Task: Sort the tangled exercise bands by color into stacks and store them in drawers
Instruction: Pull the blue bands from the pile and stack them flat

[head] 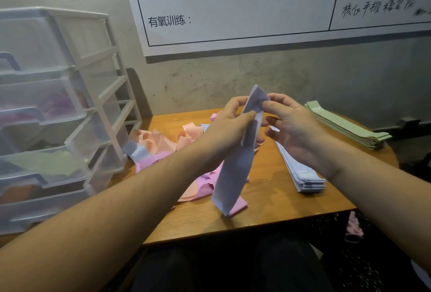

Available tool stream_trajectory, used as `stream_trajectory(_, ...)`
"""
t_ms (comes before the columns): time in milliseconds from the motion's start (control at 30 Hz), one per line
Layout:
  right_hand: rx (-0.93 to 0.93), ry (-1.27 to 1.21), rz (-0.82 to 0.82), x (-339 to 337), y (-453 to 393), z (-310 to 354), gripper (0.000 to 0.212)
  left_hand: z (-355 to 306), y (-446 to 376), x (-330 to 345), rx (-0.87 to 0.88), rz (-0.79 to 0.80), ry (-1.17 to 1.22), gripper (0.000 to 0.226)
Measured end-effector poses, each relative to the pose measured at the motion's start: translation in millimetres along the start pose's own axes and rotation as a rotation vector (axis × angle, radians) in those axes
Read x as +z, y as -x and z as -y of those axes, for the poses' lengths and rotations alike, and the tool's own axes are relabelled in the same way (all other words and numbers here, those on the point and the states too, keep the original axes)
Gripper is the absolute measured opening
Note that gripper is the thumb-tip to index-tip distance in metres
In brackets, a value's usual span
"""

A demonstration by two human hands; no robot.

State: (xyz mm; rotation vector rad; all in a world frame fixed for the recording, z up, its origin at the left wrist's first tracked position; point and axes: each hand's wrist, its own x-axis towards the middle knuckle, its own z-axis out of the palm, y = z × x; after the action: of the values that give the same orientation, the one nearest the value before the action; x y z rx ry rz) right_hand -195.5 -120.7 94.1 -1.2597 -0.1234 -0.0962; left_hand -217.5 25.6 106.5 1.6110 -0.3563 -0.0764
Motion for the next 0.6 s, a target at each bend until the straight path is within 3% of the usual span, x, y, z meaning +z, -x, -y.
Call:
stream_trajectory(133, -0.018, 0.066, 0.002, -1.4, -0.6, -6.8, 0.012, 1.8, -7.8, 4.9, 0.024, -0.12, -0.054, 0.018)
stream_trajectory(300, 0.002, 0.139, 0.123, -4.1, 3.5, -21.1, 0.042, -1.8, -21.2, 5.0, 0.003, -0.181, 0.013, 0.016)
stream_trajectory(400, 0.054, 0.157, 0.267, -8.5, 8.3, -30.7, 0.027, -7.3, -27.5, 9.7, 0.025, -0.176, 0.092, 0.021)
stream_trajectory(500, 0.062, 0.026, 0.316, -16.1, 9.0, -34.3, 0.034, -12.0, -33.5, 17.1, 0.044, -0.174, 0.131, 0.019)
stream_trajectory(600, 0.081, 0.056, 0.321, -27.5, 7.6, -41.0, 0.043, -18.2, -44.6, 20.7, 0.047, -0.203, 0.286, 0.016)
